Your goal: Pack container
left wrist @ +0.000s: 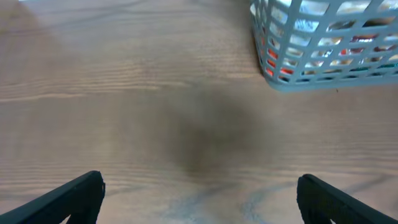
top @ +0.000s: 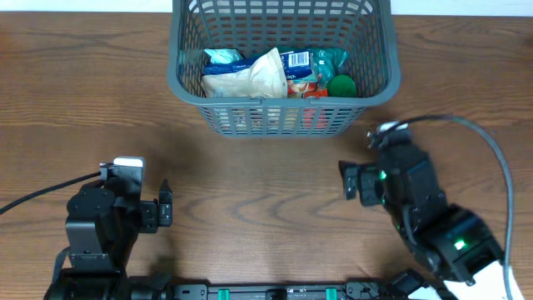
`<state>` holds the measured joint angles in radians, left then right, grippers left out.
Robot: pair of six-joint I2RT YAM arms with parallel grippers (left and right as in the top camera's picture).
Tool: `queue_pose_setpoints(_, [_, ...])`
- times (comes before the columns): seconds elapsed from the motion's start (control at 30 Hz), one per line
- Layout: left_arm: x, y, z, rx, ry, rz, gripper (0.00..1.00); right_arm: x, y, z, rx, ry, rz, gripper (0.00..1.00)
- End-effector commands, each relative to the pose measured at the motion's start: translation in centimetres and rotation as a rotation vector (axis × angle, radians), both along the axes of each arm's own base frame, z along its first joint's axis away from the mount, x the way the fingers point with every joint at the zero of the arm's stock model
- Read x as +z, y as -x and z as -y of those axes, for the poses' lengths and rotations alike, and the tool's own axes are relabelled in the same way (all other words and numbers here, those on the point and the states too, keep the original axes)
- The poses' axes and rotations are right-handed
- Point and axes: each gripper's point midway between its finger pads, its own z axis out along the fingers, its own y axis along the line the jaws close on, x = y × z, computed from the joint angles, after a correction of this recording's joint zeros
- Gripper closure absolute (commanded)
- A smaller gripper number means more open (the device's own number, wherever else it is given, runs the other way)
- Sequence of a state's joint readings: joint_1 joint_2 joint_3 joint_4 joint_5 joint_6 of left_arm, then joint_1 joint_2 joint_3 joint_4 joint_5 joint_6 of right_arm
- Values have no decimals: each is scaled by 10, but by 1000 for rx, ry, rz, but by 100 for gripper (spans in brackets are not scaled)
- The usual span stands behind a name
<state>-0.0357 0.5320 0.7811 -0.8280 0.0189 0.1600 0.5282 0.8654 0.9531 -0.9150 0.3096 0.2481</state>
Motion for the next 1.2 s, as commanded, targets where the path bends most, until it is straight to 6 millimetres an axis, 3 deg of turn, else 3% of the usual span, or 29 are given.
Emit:
queue_pose_setpoints(0.0, [-7, -1, 0, 4, 5, -22, 2, -30, 8, -3, 28, -2, -30, 1])
queue_pose_setpoints(0.13, [-10, -2, 0, 4, 4, -39, 1, -50, 10, -1, 22, 2, -44, 1])
queue_pose_setpoints(0.7, [-11, -2, 0, 4, 4, -42, 1, -52, 12, -2, 30, 2, -58, 1])
queue_pose_setpoints(0.97, [-11, -2, 0, 4, 4, -42, 2, -44, -6, 26, -47, 166, 62, 1])
queue_pose_setpoints(1.17, [-11, -2, 0, 4, 4, -42, 1, -60, -20, 48, -134, -23, 217, 1])
